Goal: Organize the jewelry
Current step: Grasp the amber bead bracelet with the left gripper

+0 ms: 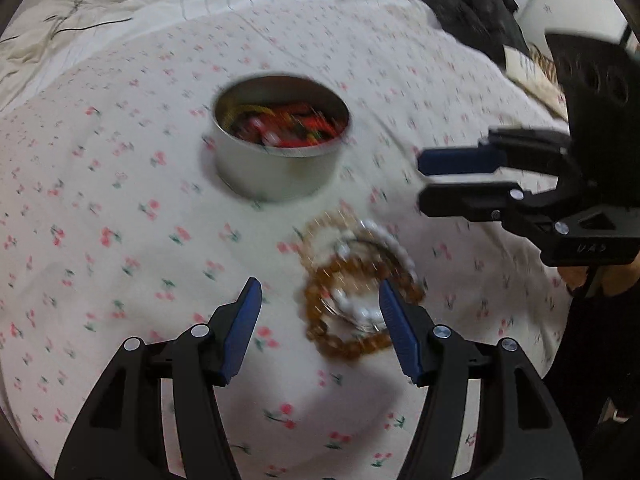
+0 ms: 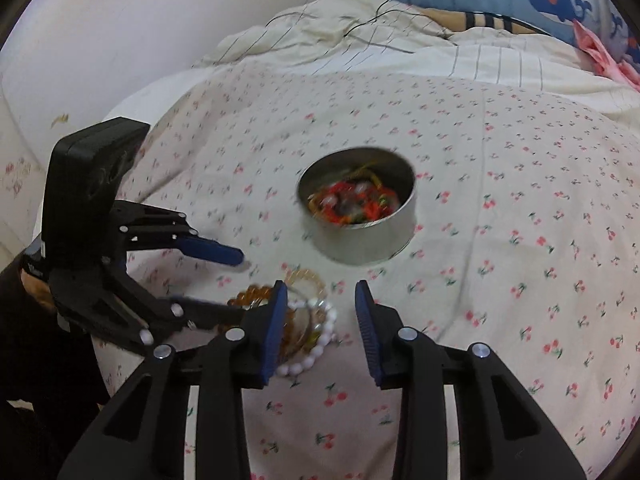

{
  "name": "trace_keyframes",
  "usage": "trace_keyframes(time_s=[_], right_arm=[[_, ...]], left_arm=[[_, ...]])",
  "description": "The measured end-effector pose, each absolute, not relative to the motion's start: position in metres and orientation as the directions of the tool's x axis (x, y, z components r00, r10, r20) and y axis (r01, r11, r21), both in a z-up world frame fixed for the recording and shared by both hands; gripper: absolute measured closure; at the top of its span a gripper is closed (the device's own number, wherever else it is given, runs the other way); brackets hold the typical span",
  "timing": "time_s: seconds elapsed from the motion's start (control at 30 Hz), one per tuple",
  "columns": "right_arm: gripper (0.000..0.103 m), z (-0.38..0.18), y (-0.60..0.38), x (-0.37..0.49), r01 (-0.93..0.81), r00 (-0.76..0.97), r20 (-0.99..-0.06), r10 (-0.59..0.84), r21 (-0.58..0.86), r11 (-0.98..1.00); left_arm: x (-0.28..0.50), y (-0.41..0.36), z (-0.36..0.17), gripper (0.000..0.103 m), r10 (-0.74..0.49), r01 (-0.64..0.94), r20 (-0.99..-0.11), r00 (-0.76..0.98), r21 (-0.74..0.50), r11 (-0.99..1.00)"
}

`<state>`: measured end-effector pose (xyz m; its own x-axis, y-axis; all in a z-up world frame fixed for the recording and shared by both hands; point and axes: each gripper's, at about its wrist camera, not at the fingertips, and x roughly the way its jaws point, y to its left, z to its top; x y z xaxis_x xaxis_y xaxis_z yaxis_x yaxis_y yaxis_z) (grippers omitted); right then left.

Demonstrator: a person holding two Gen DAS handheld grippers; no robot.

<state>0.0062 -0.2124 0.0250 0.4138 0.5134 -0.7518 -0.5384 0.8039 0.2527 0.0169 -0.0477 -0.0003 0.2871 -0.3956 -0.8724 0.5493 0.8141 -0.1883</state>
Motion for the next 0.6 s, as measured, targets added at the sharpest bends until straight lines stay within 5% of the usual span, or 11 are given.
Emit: trace_keyframes(time_s=[0.17,0.27,0.6], right_arm=[[0.076,0.012,-0.194,-0.002,-0.565,0.387,-0.778,0.496,0.225,0.794],[0.087,-0.002,-0.183,-0.001,-0.567,0.355,-0.806,0.473,0.217,0.795],[0.088,-0.015,-0.175,-0.005,-0.562,0.357,-0.843,0.404,0.152,0.813]], left_arm=[[0.002,-0.05,-0.01,0.093,-0.379,0.557,-0.881,0.284,-0.17,0.813],[-0.01,-0.046,-0.004,0.093,-0.379,0.574,-0.877,0.295,-0.154,0.804],[-0.007,0.013,0.016,0.093,-0.336,0.49,-0.871,0.359,-0.131,0.862]])
